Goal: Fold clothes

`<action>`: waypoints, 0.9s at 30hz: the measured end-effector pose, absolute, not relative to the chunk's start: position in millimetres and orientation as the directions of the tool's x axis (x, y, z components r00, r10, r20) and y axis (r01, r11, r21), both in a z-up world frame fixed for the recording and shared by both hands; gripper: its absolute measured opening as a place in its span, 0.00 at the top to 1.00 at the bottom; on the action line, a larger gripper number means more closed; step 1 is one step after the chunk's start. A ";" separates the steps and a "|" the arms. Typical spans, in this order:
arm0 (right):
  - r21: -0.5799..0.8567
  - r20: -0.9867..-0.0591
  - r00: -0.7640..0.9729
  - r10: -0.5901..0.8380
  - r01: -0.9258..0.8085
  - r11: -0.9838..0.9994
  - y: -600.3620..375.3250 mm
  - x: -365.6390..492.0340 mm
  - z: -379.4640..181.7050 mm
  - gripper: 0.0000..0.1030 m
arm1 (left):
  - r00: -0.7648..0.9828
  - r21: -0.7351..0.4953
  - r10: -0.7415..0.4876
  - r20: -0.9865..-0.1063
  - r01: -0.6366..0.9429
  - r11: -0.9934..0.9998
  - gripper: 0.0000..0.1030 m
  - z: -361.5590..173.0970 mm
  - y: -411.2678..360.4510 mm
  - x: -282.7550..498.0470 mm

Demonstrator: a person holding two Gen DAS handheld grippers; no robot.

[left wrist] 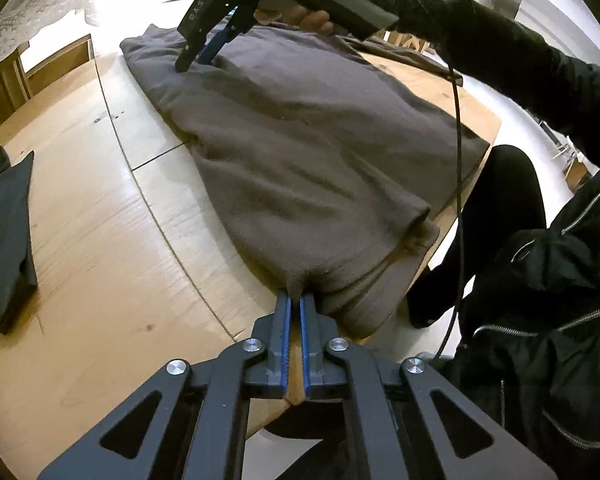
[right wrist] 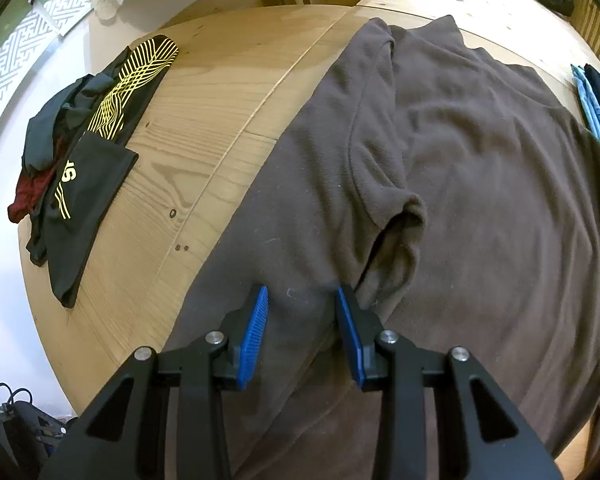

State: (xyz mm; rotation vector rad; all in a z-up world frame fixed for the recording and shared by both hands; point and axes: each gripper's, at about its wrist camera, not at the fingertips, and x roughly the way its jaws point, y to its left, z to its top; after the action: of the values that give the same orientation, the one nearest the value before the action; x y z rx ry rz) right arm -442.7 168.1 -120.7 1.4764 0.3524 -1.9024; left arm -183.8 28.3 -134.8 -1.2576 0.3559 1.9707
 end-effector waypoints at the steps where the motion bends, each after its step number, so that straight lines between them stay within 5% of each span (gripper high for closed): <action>1: 0.178 -0.931 -0.130 -0.341 0.655 -0.735 169.1 -444.3 -123.0 0.65 | -0.233 -0.152 0.443 -0.866 -0.721 -0.676 0.97 -134.1 29.8 -181.4; 19: 0.278 -0.860 -0.178 -0.478 0.623 -0.731 175.6 -478.0 -93.1 0.63 | -0.373 -0.039 0.441 -0.816 -0.726 -0.687 0.85 -86.1 52.1 -226.6; 27: 0.204 -0.874 -0.220 -0.433 0.644 -0.738 172.5 -495.7 -81.4 0.82 | -0.287 -0.033 0.373 -0.882 -0.752 -0.658 0.83 -138.9 81.6 -238.4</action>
State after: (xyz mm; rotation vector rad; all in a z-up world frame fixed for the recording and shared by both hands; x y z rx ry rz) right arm -495.7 172.5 -81.4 1.3454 0.2626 -2.0080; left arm -238.4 81.6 -138.9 -1.2226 0.5149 2.0013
